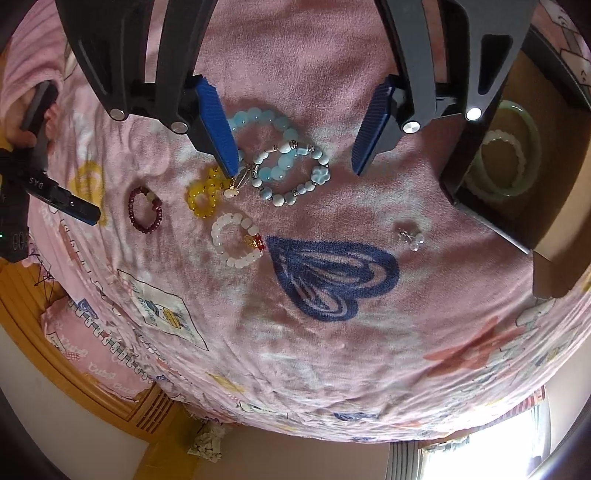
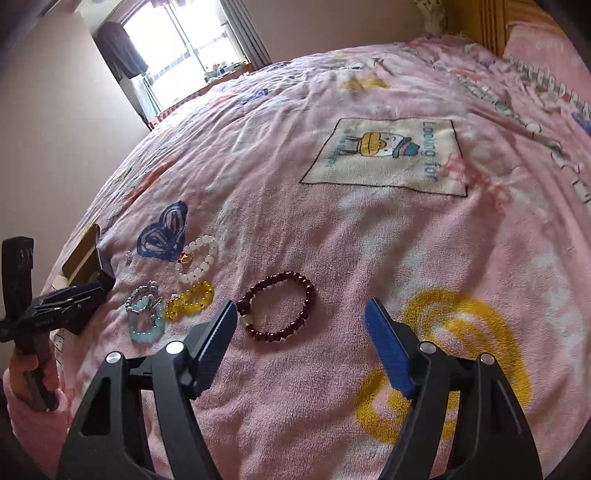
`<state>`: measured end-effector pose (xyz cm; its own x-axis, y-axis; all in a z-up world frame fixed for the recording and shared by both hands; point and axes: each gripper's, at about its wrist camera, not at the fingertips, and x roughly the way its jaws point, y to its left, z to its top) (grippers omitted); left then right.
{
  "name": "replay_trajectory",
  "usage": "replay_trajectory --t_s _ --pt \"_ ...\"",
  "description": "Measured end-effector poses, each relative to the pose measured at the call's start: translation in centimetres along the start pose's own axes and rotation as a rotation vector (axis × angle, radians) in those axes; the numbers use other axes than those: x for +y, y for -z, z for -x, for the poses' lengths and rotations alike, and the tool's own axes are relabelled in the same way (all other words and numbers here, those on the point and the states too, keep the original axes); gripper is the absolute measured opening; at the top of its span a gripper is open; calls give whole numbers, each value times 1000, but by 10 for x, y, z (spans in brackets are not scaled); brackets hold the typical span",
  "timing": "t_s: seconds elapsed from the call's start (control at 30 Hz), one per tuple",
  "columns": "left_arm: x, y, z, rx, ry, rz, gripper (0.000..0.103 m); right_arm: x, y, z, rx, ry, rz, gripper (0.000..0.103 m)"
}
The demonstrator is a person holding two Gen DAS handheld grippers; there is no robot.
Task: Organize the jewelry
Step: 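Move both tools back over the remaining bracelets on the bed, then grasp the flower-charm blue bracelet with the left tool while the right tool grasps the dark red bracelet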
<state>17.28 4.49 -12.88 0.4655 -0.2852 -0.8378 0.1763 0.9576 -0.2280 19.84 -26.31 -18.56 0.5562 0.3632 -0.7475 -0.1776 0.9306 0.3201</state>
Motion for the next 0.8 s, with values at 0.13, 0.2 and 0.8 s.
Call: replay_trajectory --t_s 0.13,0.2,0.8 --pt "7 1 -10 16 4 22 63 -1 1 -4 0 28 25 69" --pt "13 1 -14 24 13 37 60 -3 2 -5 -4 2 18 69" --pt "29 -2 -44 48 76 86 31 -7 8 -39 62 -14 -26 44"
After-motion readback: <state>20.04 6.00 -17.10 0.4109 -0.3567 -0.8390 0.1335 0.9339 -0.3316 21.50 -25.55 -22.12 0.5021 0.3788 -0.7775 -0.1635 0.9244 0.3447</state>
